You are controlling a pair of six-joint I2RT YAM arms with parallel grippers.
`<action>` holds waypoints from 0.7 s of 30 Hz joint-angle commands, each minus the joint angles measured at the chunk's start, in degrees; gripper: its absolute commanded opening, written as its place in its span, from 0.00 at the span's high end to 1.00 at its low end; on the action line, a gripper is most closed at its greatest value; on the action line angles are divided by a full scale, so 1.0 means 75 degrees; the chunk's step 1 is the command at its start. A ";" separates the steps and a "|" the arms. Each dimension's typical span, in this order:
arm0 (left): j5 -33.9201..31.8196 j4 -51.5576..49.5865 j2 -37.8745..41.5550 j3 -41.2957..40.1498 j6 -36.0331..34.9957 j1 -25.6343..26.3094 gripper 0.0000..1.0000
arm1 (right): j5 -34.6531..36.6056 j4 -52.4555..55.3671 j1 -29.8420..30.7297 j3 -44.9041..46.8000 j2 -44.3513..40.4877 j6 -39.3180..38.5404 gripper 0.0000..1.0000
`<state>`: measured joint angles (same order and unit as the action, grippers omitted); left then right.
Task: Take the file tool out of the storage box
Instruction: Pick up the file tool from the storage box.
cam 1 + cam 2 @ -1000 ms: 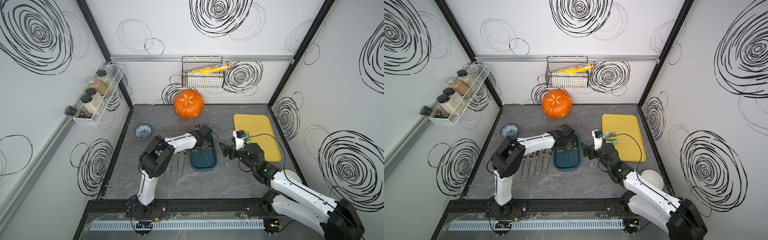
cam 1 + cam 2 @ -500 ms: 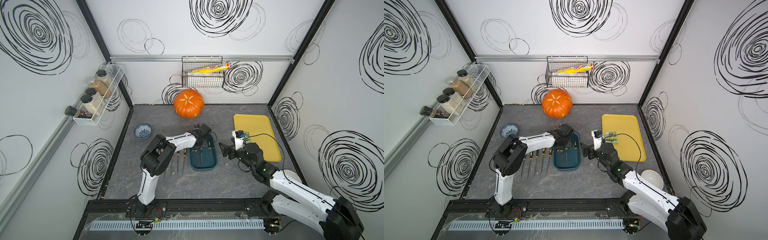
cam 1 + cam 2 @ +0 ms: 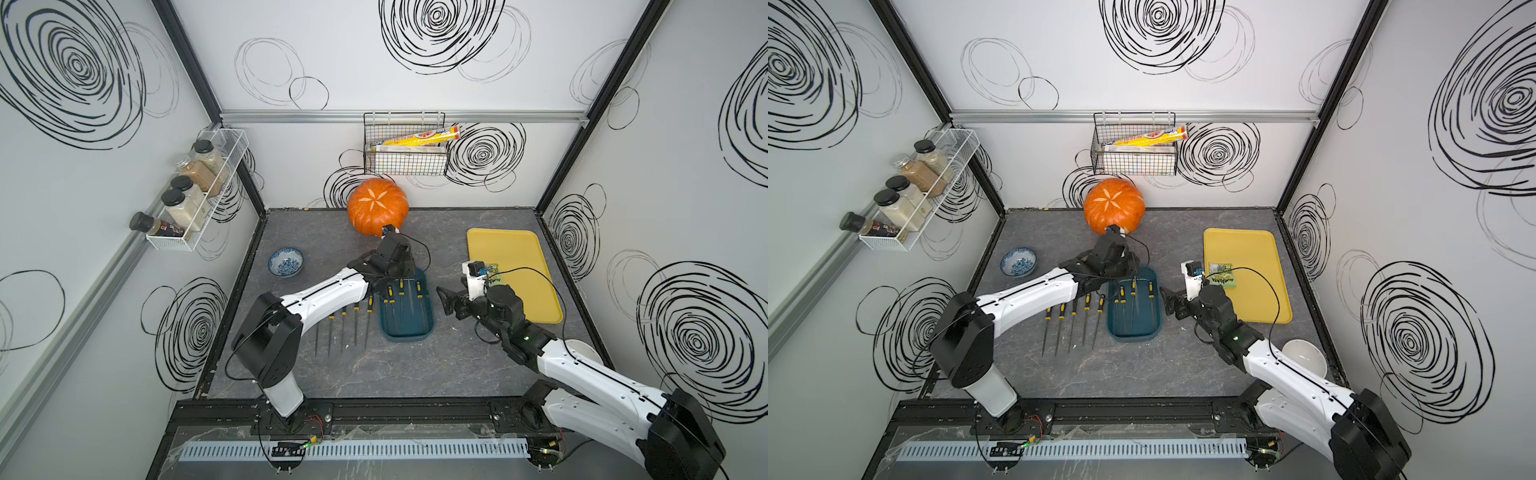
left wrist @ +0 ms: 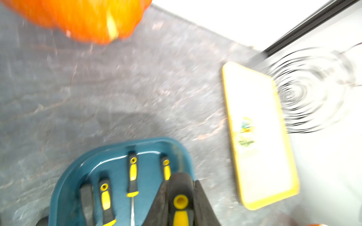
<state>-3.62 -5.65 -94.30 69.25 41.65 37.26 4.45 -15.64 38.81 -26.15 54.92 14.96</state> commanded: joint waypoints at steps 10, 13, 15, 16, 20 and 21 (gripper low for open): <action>0.1821 0.2047 0.2755 -0.2327 -0.0834 -0.0625 0.96 | -0.4983 -0.1384 -0.0006 -0.0327 0.0974 0.0295 0.07; 0.2356 0.2435 0.2974 -0.2786 -0.0823 -0.0737 0.97 | -0.5500 -0.1552 -0.0006 -0.0507 0.1598 0.0463 0.11; 0.2595 0.2889 0.3031 -0.3090 -0.0690 -0.0715 0.97 | -0.5709 -0.1556 0.0004 -0.0667 0.2009 0.0500 0.11; 0.2652 0.2914 0.2996 -0.3111 -0.0697 -0.0725 0.97 | -0.5846 -0.1574 0.0002 -0.0741 0.2219 0.0523 0.12; 0.2744 0.2818 0.2915 -0.3099 -0.0841 -0.0705 1.00 | -0.6285 -0.1637 0.0017 -0.0997 0.2777 0.0592 0.16; 0.2779 0.2883 0.2956 -0.3165 -0.0793 -0.0676 1.00 | -0.6310 -0.1641 0.0028 -0.1033 0.2873 0.0605 0.16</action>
<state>14.39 10.72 -72.79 46.37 36.49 32.01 -38.44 -25.82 38.81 -32.16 75.26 18.68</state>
